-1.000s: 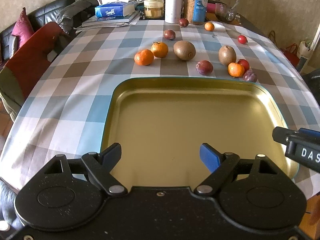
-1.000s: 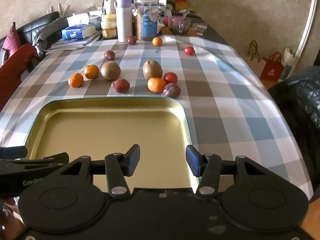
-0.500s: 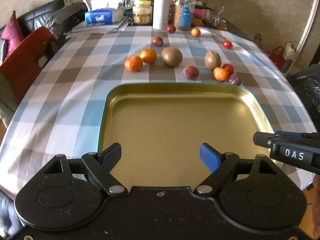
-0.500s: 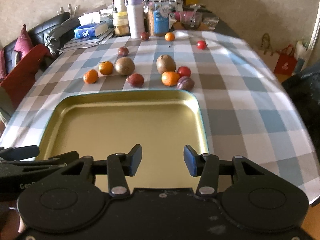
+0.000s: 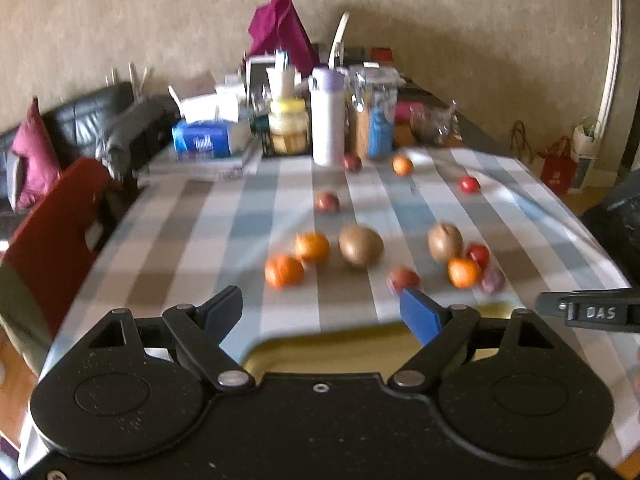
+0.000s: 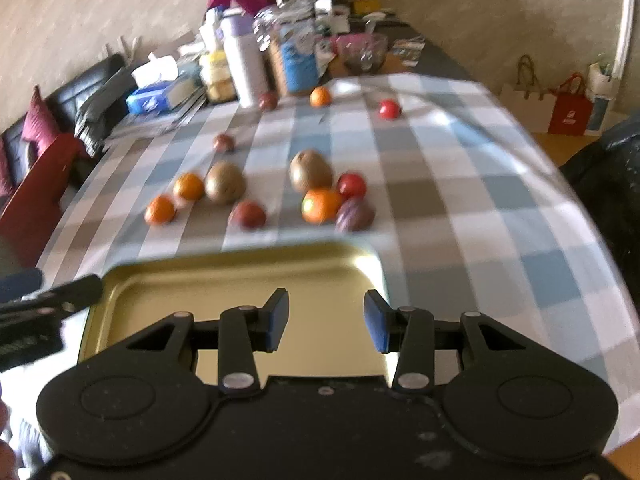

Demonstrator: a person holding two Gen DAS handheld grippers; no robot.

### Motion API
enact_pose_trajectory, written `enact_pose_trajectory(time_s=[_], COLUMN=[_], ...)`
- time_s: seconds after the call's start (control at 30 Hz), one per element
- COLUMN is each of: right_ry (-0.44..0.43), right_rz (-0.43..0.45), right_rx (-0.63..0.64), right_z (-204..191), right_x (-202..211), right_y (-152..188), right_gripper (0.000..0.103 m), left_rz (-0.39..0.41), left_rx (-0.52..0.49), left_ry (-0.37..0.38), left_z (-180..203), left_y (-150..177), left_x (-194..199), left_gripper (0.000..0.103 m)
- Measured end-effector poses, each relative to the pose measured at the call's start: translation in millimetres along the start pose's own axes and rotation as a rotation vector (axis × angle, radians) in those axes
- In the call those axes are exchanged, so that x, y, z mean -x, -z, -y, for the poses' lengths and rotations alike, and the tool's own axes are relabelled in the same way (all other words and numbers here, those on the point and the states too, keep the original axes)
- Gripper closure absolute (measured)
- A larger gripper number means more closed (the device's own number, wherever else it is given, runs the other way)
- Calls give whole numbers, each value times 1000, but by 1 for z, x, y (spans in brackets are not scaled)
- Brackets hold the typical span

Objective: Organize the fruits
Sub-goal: 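Grasp the red-yellow fruit with the left tool while the right tool grasps a red tomato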

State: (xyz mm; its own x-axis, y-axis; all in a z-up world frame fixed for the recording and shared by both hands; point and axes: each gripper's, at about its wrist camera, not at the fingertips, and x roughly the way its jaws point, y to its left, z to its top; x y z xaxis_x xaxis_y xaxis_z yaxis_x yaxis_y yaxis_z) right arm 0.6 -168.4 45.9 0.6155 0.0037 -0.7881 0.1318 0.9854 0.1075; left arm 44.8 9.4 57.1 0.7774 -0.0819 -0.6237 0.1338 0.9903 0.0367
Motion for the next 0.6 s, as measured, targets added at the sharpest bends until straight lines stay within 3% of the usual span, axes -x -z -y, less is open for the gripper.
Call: enact_pose_trajectory(time_s=[0.17,0.33,0.6], right_ry=[-9,20,76], right_rz=[21,29,-102], right_rx=[-59,-86,-121], right_z=[19,34,53], right_x=[-25,-58,-124], right_y=[-34,-61,-102], right_gripper=[59,59,59], left_rz=[13,-87,-225], left_rx=[-4,0,23], left_ry=[-29,5,15], left_z=[1,1,-6], left_y=[-22,-40,-70], left_x=[-32,-70,-140], left_gripper=[16,16,16])
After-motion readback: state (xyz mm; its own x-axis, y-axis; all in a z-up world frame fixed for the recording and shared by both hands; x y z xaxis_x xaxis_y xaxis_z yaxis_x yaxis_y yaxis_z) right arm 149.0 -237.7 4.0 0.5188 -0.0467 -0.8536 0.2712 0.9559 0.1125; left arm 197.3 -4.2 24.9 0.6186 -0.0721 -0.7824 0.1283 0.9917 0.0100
